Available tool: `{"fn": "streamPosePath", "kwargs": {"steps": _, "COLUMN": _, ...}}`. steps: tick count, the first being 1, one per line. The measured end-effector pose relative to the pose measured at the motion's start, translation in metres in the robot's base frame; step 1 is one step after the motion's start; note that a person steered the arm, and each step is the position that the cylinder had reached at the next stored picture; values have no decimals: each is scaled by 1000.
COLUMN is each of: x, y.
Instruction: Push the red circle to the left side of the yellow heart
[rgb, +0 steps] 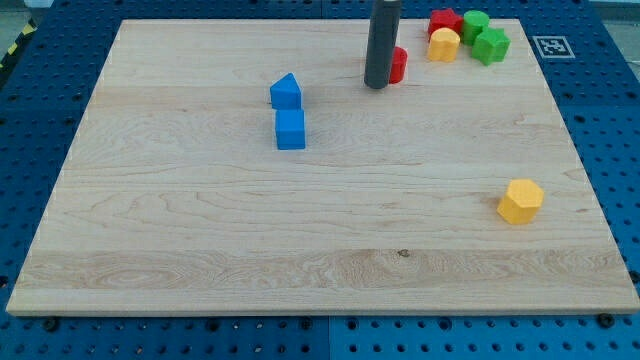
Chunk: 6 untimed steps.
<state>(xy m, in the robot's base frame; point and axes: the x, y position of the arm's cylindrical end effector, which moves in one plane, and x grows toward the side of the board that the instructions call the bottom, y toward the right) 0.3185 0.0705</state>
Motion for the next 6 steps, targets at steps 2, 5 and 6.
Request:
{"fn": "streamPosePath", "kwargs": {"steps": 2, "x": -29, "y": 25}}
{"fn": "streamPosePath", "kwargs": {"steps": 5, "x": -48, "y": -34}}
{"fn": "streamPosePath", "kwargs": {"steps": 6, "x": -41, "y": -113}}
